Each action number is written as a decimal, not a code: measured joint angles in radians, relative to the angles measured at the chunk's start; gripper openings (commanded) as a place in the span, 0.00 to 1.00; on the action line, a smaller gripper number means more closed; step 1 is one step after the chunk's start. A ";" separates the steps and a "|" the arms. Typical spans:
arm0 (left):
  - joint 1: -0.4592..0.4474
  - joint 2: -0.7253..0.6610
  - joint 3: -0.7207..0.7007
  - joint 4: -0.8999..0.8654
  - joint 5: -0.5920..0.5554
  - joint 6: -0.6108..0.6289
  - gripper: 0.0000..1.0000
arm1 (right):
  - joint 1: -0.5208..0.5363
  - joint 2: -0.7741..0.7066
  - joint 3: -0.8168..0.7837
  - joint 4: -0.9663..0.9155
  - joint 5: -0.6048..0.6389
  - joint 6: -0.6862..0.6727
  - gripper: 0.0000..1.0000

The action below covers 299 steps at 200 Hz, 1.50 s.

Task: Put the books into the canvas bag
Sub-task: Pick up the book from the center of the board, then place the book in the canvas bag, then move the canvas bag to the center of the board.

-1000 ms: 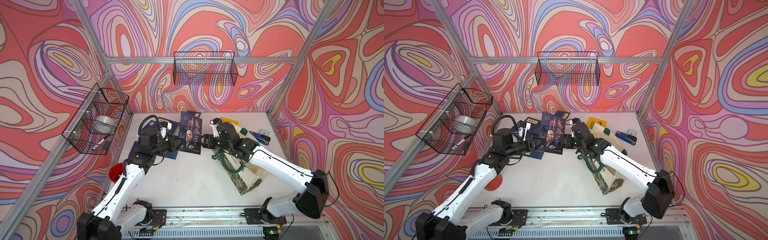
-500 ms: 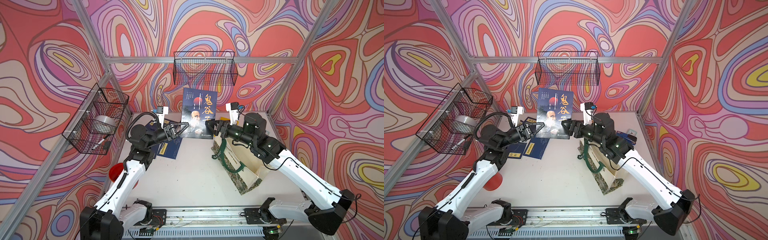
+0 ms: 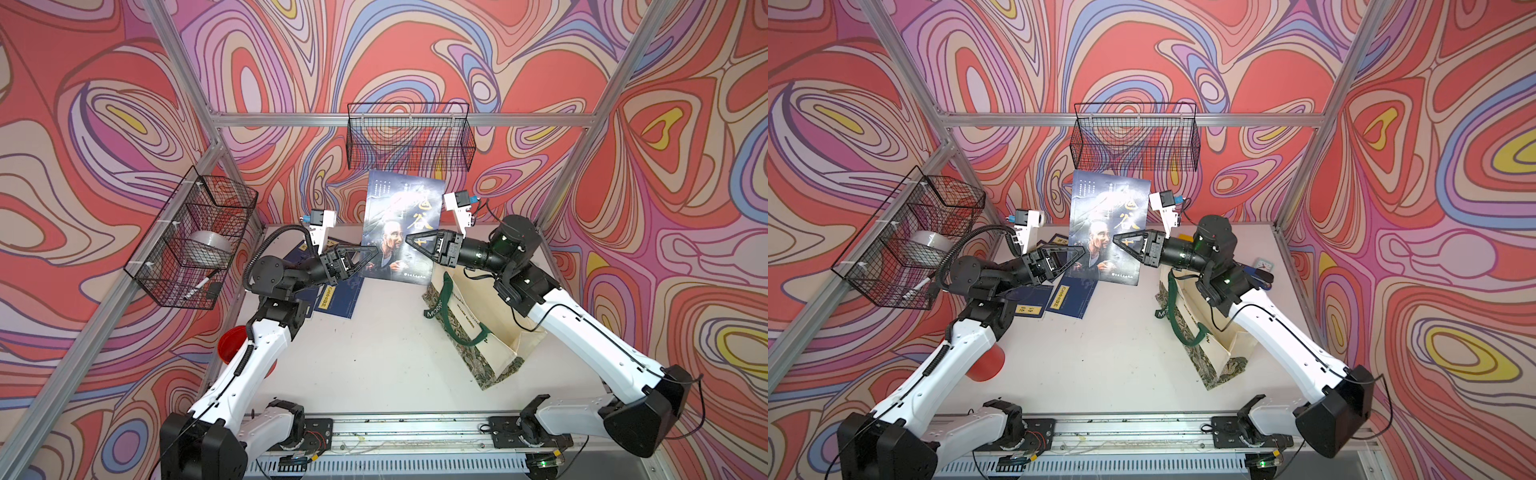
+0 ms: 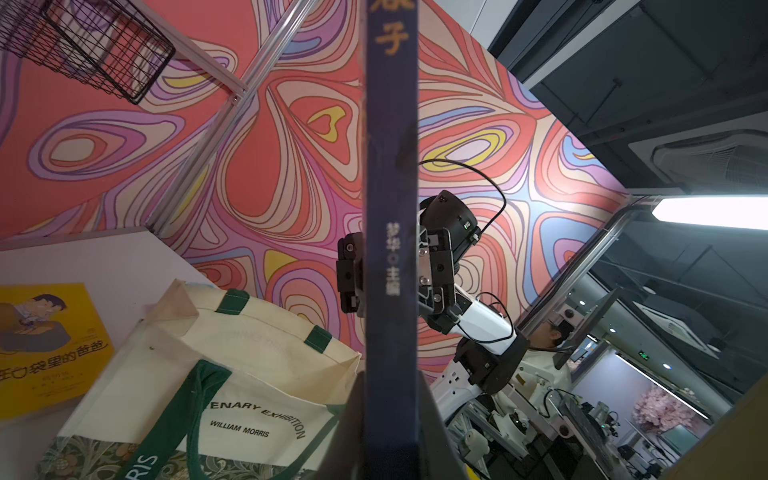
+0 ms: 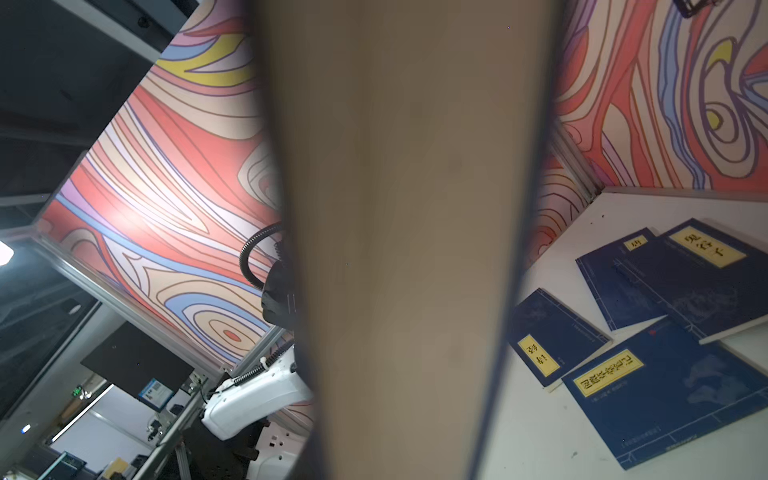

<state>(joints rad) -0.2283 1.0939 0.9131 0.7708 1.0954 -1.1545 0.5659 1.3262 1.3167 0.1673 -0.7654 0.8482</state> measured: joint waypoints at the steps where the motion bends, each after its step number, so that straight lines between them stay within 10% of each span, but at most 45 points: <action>1: 0.001 -0.002 0.000 -0.007 0.000 0.005 0.00 | 0.000 0.000 0.000 0.000 0.000 0.003 0.00; 15: 0.001 -0.024 0.006 -0.080 -0.015 0.055 0.00 | 0.002 -0.003 0.000 0.004 -0.006 0.001 0.00; 47: -0.035 -0.067 0.031 -0.294 -0.076 0.217 0.66 | 0.006 -0.032 0.036 -0.169 0.032 -0.082 0.00; 77: -0.114 -0.073 0.116 -0.568 -0.201 0.439 0.82 | 0.006 -0.037 0.239 -0.578 0.230 -0.273 0.00; 131: -0.221 -0.004 0.174 -0.832 -0.495 0.616 0.78 | 0.002 -0.010 0.748 -1.239 0.800 -0.550 0.00; 173: -0.440 0.241 0.300 -0.965 -0.732 0.644 0.73 | 0.000 0.049 0.761 -1.595 1.054 -0.603 0.00; 273: -0.632 0.681 0.690 -1.110 -0.856 0.527 0.69 | -0.001 0.163 0.450 -1.716 1.081 -0.655 0.00; 299: -0.645 0.740 0.742 -1.151 -0.887 0.498 0.25 | -0.016 0.150 0.397 -1.665 1.045 -0.661 0.00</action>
<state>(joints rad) -0.8738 1.8339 1.6550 -0.3801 0.2081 -0.6567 0.5499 1.4765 1.7142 -1.4979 0.2798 0.1875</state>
